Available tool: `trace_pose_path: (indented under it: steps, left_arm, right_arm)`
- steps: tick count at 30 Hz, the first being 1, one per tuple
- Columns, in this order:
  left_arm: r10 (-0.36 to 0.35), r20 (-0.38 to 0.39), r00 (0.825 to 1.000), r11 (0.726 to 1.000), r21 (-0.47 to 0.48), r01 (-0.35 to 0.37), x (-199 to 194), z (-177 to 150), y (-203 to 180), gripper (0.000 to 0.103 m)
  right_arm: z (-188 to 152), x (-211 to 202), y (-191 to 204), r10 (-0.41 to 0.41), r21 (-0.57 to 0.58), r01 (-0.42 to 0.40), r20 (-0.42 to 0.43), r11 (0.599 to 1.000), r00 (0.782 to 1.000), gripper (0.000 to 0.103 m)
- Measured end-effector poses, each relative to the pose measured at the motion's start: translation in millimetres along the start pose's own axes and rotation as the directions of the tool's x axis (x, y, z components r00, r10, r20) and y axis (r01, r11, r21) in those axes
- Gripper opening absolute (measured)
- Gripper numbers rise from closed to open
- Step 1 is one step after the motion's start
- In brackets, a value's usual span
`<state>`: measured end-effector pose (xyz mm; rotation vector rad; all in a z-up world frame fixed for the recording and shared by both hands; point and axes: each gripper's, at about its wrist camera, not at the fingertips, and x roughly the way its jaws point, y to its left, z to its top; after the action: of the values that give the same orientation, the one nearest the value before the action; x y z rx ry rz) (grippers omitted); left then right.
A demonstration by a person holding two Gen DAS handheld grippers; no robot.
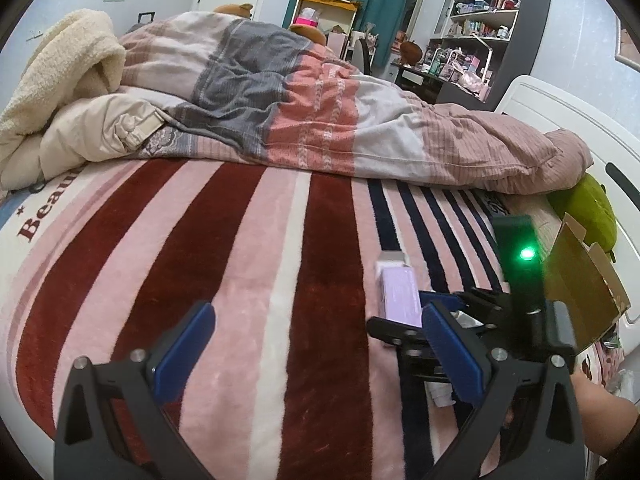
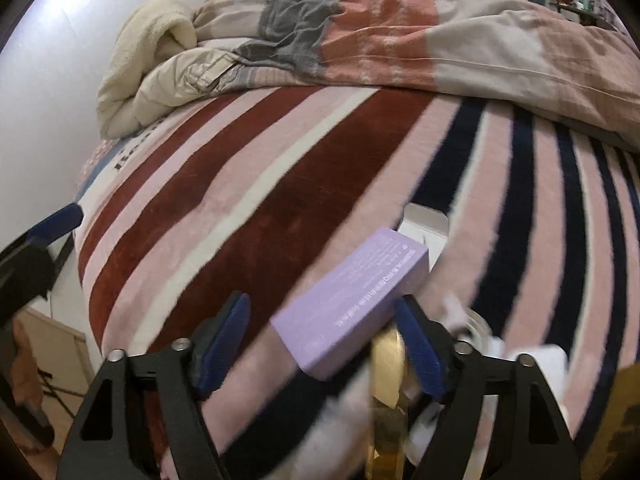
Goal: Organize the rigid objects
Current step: 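Reach the right gripper to the lavender box and close on it, then carry the lavender box into the cardboard box and open the right gripper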
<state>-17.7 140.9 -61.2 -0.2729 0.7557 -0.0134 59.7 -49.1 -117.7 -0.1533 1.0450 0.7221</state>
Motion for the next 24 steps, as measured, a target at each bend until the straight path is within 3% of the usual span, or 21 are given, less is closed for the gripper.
trace_pose_path:
  steps: [4, 7, 14, 16, 19, 21, 24]
  left_arm:
    - [0.001, -0.013, 1.0, 1.0, -0.025, -0.001, 5.3, -1.9, 9.0, 0.102]
    - [0.0, -0.017, 1.0, 0.999, -0.04, -0.001, 5.9, -3.3, 15.2, 0.102]
    - [-0.069, -0.022, 0.997, 0.996, -0.053, 0.068, 6.5, -3.4, 16.1, 0.102]
    - [-0.162, -0.015, 0.987, 0.985, -0.054, 0.161, 3.7, -1.3, 8.0, 0.102]
    - [-0.299, 0.01, 0.954, 0.953, -0.041, 0.299, -5.5, 9.0, -13.4, 0.101]
    - [-0.334, 0.003, 0.942, 0.942, -0.012, 0.334, -12.2, 18.0, -35.3, 0.097]
    - [-0.327, -0.007, 0.945, 0.942, 0.072, 0.327, -21.5, 33.6, -79.6, 0.094]
  right_arm:
    - [2.4, 16.3, 6.2, -0.049, -0.01, 0.049, -0.017, 0.999, 0.999, 0.077]
    - [0.0, 18.3, 2.4, -0.076, -0.027, 0.075, -0.034, 0.997, 0.997, 0.033]
    - [-15.4, -8.3, 12.3, 0.038, -0.157, -0.042, -0.031, 0.987, 0.999, 0.033]
    - [-16.9, -25.0, 14.4, 0.06, -0.165, -0.061, -0.011, 0.984, 0.998, 0.033]
    - [-15.5, -58.8, 14.9, 0.142, -0.16, -0.137, 0.019, 0.978, 0.99, 0.033]
    - [-16.4, -87.6, 17.3, 0.163, -0.192, -0.151, 0.05, 0.97, 0.985, 0.033]
    - [-21.7, -127.0, 17.7, 0.203, -0.232, -0.174, 0.103, 0.957, 0.974, 0.033]
